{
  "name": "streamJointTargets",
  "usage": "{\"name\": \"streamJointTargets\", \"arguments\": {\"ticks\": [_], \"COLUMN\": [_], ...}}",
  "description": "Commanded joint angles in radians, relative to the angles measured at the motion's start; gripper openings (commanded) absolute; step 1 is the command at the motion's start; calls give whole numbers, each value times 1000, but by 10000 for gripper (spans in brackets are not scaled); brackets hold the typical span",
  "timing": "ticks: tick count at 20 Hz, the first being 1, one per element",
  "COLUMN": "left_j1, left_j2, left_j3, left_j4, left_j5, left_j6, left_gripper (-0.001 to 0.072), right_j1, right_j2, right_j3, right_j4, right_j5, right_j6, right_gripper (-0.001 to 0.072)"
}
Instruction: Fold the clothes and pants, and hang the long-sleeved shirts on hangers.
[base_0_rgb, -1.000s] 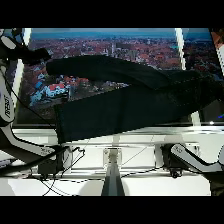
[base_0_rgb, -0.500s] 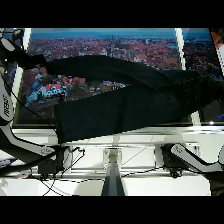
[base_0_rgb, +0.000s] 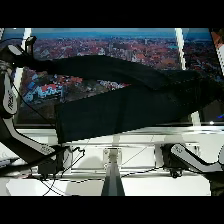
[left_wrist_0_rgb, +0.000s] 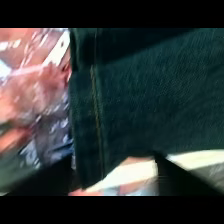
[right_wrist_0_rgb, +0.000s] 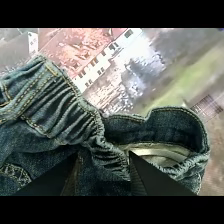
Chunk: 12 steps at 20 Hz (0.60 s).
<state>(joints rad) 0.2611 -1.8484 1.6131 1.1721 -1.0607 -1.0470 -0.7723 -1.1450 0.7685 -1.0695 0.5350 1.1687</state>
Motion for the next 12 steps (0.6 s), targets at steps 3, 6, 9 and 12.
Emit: {"name": "streamJointTargets", "arguments": {"ticks": [3, 6, 9, 12], "left_j1": [0, 0, 0, -3], "left_j2": [17, 55, 91, 134], "left_j3": [12, 84, 196, 217], "left_j4": [-52, -150, -392, -734], "left_j5": [-29, 2, 254, 504], "left_j6": [52, 122, 119, 120], "left_gripper": [24, 24, 24, 24], "right_j1": [0, 0, 0, 0], "right_j2": [0, 0, 0, 0], "right_j3": [0, 0, 0, 0], "right_j4": [0, 3, 69, 121], "right_j5": [-1, -6, -24, -31], "right_j6": [1, 1, 1, 1], "right_gripper": [350, 351, 351, 350]}}
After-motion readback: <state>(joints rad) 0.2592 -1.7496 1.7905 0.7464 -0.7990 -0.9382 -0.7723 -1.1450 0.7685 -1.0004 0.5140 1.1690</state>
